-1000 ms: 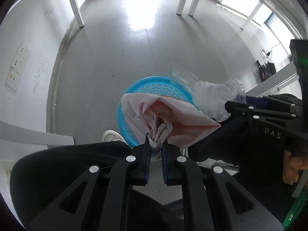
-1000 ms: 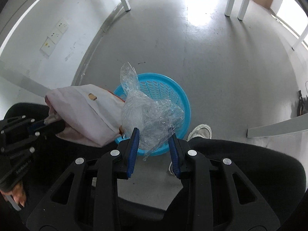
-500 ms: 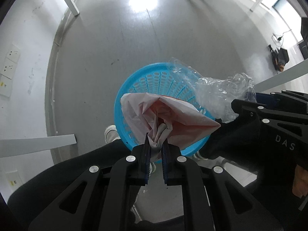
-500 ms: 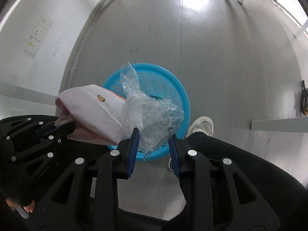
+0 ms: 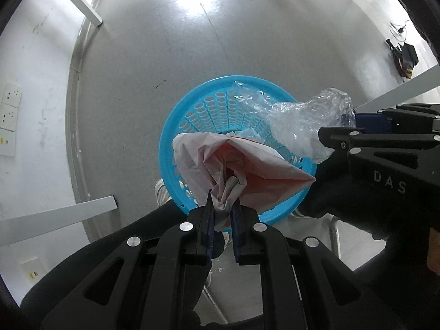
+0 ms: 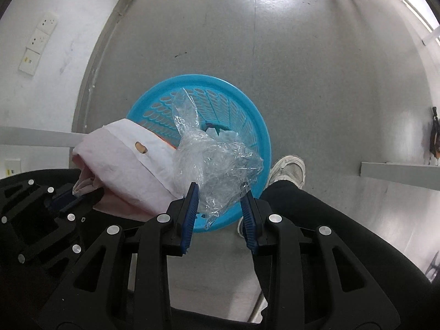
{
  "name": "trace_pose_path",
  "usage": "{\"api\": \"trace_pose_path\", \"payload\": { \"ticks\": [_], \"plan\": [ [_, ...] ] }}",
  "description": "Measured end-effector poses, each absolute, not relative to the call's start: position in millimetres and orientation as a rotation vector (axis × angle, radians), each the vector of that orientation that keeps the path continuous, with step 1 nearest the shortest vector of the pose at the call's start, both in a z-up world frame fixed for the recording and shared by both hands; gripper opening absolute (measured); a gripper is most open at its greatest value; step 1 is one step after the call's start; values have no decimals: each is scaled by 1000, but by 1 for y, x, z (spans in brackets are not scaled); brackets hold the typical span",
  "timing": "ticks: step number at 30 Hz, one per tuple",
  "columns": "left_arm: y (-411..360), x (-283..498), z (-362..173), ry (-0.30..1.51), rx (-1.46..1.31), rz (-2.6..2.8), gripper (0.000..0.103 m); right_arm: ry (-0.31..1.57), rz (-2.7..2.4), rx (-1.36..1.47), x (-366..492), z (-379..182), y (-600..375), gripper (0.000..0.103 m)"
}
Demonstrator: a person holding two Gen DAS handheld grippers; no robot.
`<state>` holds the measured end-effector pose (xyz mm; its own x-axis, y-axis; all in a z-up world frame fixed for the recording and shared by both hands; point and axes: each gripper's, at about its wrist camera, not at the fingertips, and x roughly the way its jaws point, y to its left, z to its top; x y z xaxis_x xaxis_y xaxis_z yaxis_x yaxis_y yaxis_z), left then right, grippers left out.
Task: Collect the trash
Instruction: 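Open both grippers to drop the bags into the wastebasket, then raise both open tools back toward the remaining table trash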
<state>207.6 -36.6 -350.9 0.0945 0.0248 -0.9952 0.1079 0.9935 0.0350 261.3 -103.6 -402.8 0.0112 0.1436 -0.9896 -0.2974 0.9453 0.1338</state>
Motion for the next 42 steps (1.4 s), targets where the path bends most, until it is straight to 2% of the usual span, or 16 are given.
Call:
{"api": "trace_pose_path", "payload": {
  "ticks": [5,7,8,10,12,21,26,33,36,42],
  "plan": [
    [-37,211,-347,1470,103,-59,10,1529,345,-112,264,-403,-103,32],
    [-37,211,-347,1465,101,-53,13,1538,350,-110,264,-406,-103,36],
    [-37,210,-347,1460,99,-51,24,1536,354,-111,264,-405,-103,39],
    [-34,210,-342,1438,83,-35,41,1521,353,-109,263,-404,-102,54],
    [-29,210,-339,1424,58,-16,41,1509,346,-98,264,-403,-104,57],
    [-29,202,-328,1373,62,16,43,1461,347,-134,250,-388,-102,57],
    [-24,192,-314,1340,18,33,44,1385,384,-144,238,-362,-105,63],
    [-21,165,-284,1284,-53,18,46,1301,425,-118,210,-323,-116,65],
    [-23,151,-268,1251,-48,4,50,1260,444,-107,194,-304,-124,68],
    [-25,127,-243,1192,-58,-29,56,1221,455,-43,173,-280,-142,68]
  ]
}}
